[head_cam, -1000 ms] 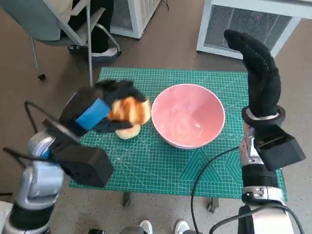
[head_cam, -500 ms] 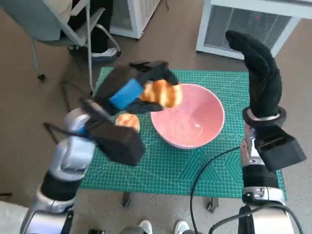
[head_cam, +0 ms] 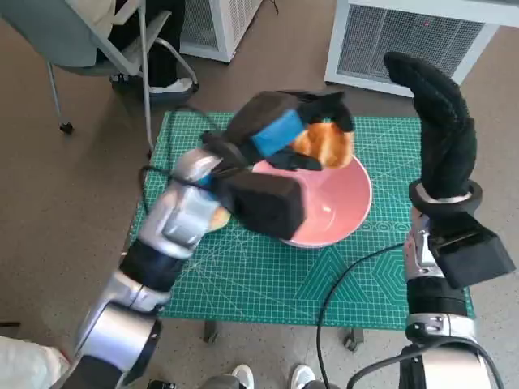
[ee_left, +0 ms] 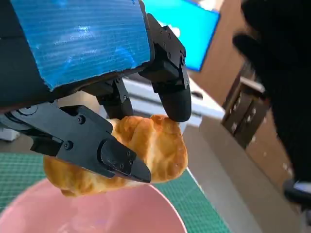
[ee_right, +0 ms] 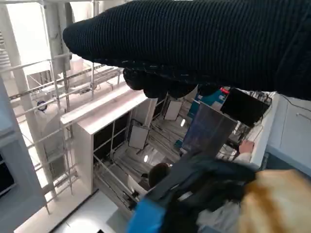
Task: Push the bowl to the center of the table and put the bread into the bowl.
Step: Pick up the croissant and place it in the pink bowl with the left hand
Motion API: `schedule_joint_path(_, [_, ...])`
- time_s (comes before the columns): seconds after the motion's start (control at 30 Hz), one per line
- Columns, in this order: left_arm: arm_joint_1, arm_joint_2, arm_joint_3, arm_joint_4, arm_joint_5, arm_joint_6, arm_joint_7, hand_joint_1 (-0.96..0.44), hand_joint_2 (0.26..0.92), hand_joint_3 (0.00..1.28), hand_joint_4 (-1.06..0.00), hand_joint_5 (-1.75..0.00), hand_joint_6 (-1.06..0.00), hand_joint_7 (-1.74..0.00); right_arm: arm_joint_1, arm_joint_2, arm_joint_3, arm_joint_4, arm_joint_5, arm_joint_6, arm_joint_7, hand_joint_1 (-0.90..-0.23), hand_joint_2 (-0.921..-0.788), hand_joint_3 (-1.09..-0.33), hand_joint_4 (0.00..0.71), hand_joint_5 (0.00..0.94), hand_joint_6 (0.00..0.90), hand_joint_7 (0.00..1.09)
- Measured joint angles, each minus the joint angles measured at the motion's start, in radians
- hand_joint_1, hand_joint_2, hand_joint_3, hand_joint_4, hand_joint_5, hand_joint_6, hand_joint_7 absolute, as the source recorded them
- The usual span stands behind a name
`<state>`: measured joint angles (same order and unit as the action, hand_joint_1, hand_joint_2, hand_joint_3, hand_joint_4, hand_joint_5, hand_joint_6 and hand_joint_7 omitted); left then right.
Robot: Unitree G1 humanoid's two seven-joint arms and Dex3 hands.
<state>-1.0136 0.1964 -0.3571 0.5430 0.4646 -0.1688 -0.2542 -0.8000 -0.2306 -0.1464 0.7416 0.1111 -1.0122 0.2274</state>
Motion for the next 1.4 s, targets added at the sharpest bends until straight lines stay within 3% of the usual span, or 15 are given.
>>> schedule_joint_path(0.23, [-0.042, -0.033, -0.028, 0.139, 0.009, -0.024, 0.006, 0.00, 0.920, 0.04, -0.75, -1.10, -0.62, -1.18, 0.017, -0.002, -0.004, -0.023, 0.000, 0.008, -0.007, -0.644, -0.921, -0.783, 0.295, 0.001, 0.054, 0.59])
schedule_joint_path(0.37, [-0.066, -0.042, -0.036, 0.206, 0.006, -0.042, -0.026, 0.00, 0.921, 0.22, -0.55, -1.28, -0.41, -1.40, 0.027, -0.002, -0.006, -0.036, 0.002, 0.014, -0.009, -0.643, -0.921, -0.781, 0.297, 0.002, 0.056, 0.59])
schedule_joint_path(0.4, [-0.072, -0.043, -0.038, 0.222, 0.004, -0.047, -0.040, -0.02, 0.908, 0.21, -0.49, -1.14, -0.37, -1.27, 0.029, -0.002, -0.006, -0.038, 0.002, 0.015, -0.009, -0.643, -0.921, -0.781, 0.297, 0.002, 0.057, 0.59])
schedule_joint_path(0.47, [-0.084, -0.045, -0.041, 0.250, -0.004, -0.055, -0.080, -0.11, 0.911, 0.12, -0.41, -0.54, -0.36, -0.70, 0.033, -0.002, -0.006, -0.042, 0.002, 0.016, -0.009, -0.643, -0.921, -0.780, 0.298, 0.003, 0.057, 0.59])
schedule_joint_path(0.5, [-0.089, -0.046, -0.041, 0.263, -0.009, -0.059, -0.102, -0.15, 0.913, 0.09, -0.35, -0.34, -0.35, -0.51, 0.035, -0.002, -0.007, -0.044, 0.002, 0.017, -0.009, -0.642, -0.921, -0.779, 0.298, 0.003, 0.057, 0.59])
schedule_joint_path(0.6, [-0.107, -0.046, -0.047, 0.301, -0.014, -0.062, -0.176, -0.21, 0.918, 0.04, -0.27, -0.11, -0.35, -0.26, 0.037, -0.002, -0.008, -0.048, 0.003, 0.017, -0.010, -0.641, -0.921, -0.778, 0.299, 0.003, 0.058, 0.59])
schedule_joint_path(0.77, [-0.116, -0.039, -0.049, 0.312, -0.014, -0.064, -0.237, -0.29, 0.918, 0.02, -0.19, -0.02, -0.32, -0.13, 0.037, -0.002, -0.010, -0.053, 0.003, 0.017, -0.014, -0.640, -0.921, -0.777, 0.299, 0.003, 0.057, 0.58])
schedule_joint_path(1.07, [-0.101, 0.033, -0.022, 0.224, -0.031, -0.112, -0.249, -0.35, 0.920, 0.01, -0.18, 0.00, -0.31, -0.08, 0.037, 0.000, -0.011, -0.054, 0.003, 0.018, -0.022, -0.640, -0.921, -0.774, 0.299, 0.002, 0.057, 0.58])
schedule_joint_path(1.4, [-0.029, 0.153, 0.056, 0.064, -0.092, -0.105, -0.297, -0.30, 0.905, 0.00, -0.18, 0.00, -0.32, -0.06, 0.037, 0.001, -0.011, -0.052, 0.003, 0.017, -0.026, -0.640, -0.921, -0.772, 0.299, 0.002, 0.058, 0.57])
